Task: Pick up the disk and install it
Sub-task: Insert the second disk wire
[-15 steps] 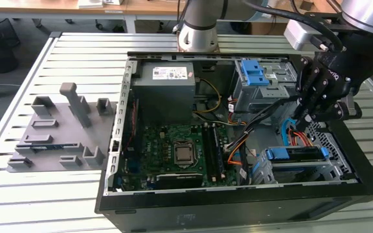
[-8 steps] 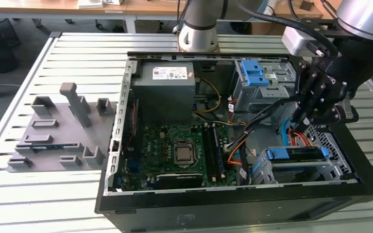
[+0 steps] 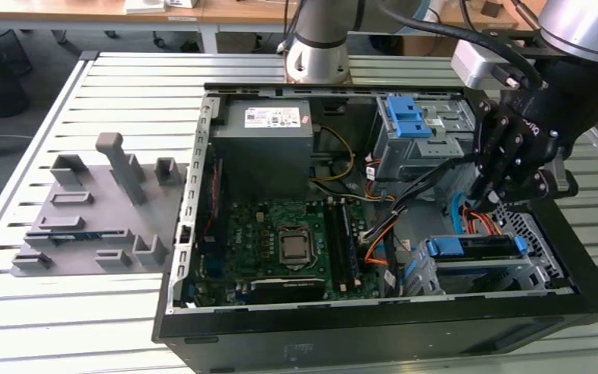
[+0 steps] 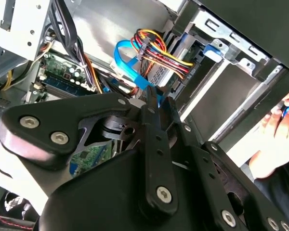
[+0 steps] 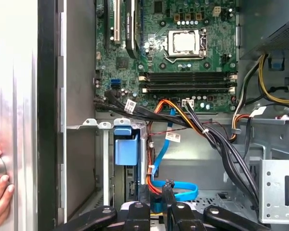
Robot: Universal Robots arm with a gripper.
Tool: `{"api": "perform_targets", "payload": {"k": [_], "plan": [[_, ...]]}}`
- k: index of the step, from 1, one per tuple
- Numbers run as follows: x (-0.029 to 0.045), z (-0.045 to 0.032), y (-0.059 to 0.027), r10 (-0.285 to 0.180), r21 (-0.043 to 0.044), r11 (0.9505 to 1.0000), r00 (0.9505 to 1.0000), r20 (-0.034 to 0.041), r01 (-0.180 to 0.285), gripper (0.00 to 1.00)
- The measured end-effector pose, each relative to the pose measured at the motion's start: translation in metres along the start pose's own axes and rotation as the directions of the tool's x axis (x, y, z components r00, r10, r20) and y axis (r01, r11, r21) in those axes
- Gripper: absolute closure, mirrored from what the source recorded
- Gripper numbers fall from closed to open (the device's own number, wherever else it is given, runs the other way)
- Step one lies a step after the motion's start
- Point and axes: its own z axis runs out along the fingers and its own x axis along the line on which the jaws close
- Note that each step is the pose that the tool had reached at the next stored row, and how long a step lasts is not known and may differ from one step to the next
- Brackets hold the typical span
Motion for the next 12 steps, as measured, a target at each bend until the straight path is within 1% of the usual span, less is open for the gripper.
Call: {"api": "perform_targets", "payload": {"k": [4, 6, 10, 11, 12], "plan": [[0.0, 0.0001, 0.0, 0.0, 0.0003, 1.0, 1.0, -0.0095, 0.0, 0.75], [0.0, 0.0004, 0.0, 0.0, 0.0004, 1.0, 0.9999, -0.0122, 0.0, 0.75], [-0.0001, 0.0009, 0.0, 0.0, 0.0004, 1.0, 0.9999, -0.0132, 0.0, 0.76], [-0.0001, 0.001, 0.0, 0.0, 0.0004, 1.0, 0.9999, -0.0132, 0.0, 0.84], [0.0, 0.0011, 0.0, 0.0, 0.0004, 1.0, 0.9999, -0.0132, 0.0, 0.84]]}}
